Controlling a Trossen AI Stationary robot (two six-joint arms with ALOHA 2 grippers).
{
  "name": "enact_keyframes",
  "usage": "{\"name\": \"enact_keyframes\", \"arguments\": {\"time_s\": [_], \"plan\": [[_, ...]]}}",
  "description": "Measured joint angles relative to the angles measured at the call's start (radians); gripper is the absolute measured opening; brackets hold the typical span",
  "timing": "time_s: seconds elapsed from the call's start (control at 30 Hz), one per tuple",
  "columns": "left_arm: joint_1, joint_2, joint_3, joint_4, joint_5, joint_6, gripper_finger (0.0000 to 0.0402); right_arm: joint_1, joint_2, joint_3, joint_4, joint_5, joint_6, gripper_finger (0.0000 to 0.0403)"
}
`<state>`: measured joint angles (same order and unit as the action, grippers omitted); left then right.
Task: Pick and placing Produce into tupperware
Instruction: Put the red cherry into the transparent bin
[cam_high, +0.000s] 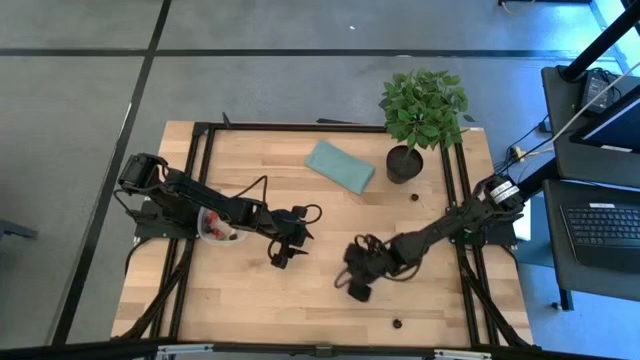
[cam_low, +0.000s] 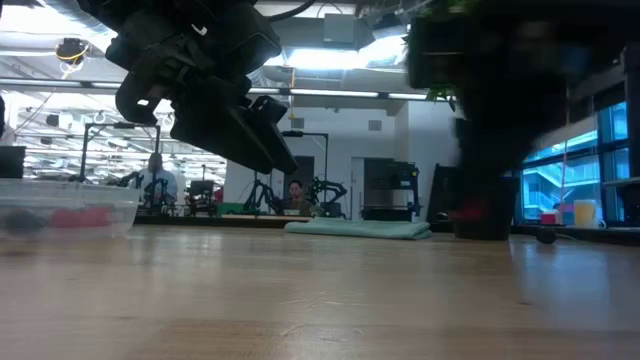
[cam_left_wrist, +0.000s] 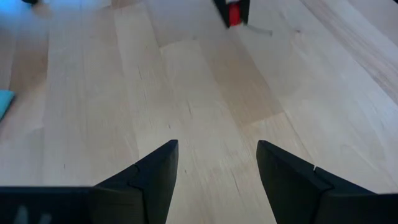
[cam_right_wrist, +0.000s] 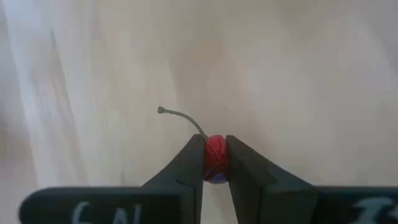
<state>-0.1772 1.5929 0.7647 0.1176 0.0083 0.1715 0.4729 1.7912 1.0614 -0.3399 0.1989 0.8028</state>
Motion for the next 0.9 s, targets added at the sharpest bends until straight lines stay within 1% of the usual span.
{"name": "enact_keyframes", "arguments": {"time_s": [0.1,0.23,0.3,0.37,0.43,0.53,0.67,0.9], "plan": [[-0.001,0.0,0.0,0.007,-0.039,0.049,0.021,-0.038,0.0,0.002,0.079,0.054,-0.036,0.0058],[-0.014,0.0,0.0,0.003,-0.153,0.244,0.021,-0.073,-0.004,0.004,0.167,0.07,-0.164,0.0058],[-0.019,0.0,0.0,0.003,-0.2,0.313,0.021,-0.085,-0.016,0.004,0.197,0.09,-0.216,0.0058],[-0.025,0.0,0.0,0.006,-0.231,0.371,0.021,-0.093,-0.03,0.004,0.221,0.139,-0.257,0.0057],[-0.03,0.0,0.0,0.015,-0.235,0.405,0.021,-0.1,-0.041,0.004,0.228,0.184,-0.291,0.0057],[-0.038,0.0,0.0,0.022,-0.234,0.415,0.021,-0.115,-0.049,0.004,0.271,0.209,-0.319,0.0057],[-0.038,0.0,0.0,0.028,-0.231,0.407,0.021,-0.133,-0.05,0.004,0.314,0.21,-0.31,0.0057],[-0.041,0.0,0.0,0.028,-0.227,0.291,0.021,-0.137,-0.05,0.003,0.341,0.2,-0.276,0.0057]]}}
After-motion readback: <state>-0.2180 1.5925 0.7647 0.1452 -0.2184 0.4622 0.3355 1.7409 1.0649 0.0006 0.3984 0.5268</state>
